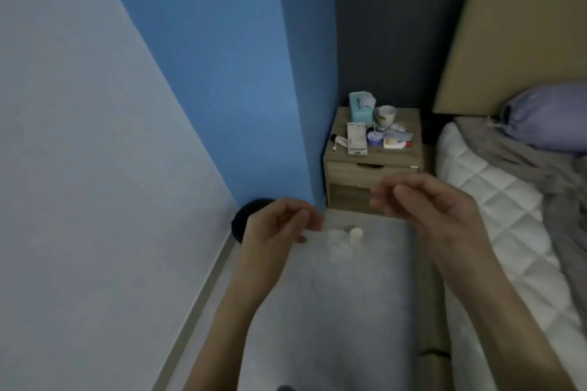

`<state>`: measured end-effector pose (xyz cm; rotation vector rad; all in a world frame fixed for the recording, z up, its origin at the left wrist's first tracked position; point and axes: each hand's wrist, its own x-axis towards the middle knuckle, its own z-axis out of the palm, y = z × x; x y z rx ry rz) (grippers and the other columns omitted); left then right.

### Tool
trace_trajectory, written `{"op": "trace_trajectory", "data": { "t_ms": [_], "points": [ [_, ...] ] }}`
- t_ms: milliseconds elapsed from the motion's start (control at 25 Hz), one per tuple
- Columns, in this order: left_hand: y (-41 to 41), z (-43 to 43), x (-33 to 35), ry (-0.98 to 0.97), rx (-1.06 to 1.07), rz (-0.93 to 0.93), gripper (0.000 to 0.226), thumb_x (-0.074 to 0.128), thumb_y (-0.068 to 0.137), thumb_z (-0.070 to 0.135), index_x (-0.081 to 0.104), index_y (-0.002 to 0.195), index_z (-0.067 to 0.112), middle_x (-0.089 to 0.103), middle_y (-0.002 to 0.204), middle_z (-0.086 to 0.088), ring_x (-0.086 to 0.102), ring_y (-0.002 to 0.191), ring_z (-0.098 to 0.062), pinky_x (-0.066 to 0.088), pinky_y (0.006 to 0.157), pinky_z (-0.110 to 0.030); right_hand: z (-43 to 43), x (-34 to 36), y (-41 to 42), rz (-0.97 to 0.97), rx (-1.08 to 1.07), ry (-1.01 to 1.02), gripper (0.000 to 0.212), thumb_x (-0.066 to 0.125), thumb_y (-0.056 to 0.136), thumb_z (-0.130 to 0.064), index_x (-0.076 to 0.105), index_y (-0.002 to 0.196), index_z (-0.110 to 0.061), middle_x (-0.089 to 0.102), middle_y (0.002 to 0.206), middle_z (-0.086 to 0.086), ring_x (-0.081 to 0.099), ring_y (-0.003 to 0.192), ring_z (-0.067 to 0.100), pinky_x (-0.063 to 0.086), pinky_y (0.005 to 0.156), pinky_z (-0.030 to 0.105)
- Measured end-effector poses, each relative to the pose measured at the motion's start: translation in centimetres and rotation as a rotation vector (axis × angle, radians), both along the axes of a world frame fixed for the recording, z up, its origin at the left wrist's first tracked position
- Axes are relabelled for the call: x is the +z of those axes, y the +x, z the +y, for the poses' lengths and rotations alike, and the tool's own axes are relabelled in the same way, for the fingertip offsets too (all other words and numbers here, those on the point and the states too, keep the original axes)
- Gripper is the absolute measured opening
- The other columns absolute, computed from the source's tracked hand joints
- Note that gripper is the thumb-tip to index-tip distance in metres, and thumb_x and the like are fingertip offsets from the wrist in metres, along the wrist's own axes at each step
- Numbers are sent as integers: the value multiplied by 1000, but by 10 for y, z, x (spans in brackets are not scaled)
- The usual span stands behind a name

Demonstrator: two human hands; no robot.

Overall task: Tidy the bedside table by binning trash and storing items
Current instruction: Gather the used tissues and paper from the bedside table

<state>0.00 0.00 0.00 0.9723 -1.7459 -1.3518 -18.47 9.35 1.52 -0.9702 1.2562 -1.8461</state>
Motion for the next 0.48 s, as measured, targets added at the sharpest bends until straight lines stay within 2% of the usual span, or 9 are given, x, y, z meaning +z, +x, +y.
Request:
{"op": "trace_trajectory", "data": {
  "t_ms": [120, 360, 480],
  "points": [
    [-47, -55, -31, 45, -83, -83, 31, 52, 90, -2, 65, 72, 19, 72, 69, 9, 66, 73, -7, 51, 62, -20, -41, -44, -40, 19, -92, 104, 20, 54, 85, -5, 70, 84, -17, 76, 80, -4, 70, 78, 13, 52, 69, 15],
    [-128, -171, -125, 82, -216, -245, 23, 60, 86, 3, 64, 75, 23, 67, 78, 6, 60, 70, 1, 50, 62, -15, -142, -157, -100, -88, -299, 351, 20, 57, 85, -4, 68, 81, -20, 74, 74, -7, 68, 74, 10, 53, 69, 16],
    [-162, -238, -192, 108, -246, -385, 17, 60, 87, 7, 63, 81, 23, 65, 82, 10, 59, 72, 6, 49, 70, -14, -202, -222, -130, -140, -369, 459, 22, 57, 85, -3, 67, 78, -20, 72, 74, -6, 68, 70, 7, 54, 70, 20]
  ]
}}
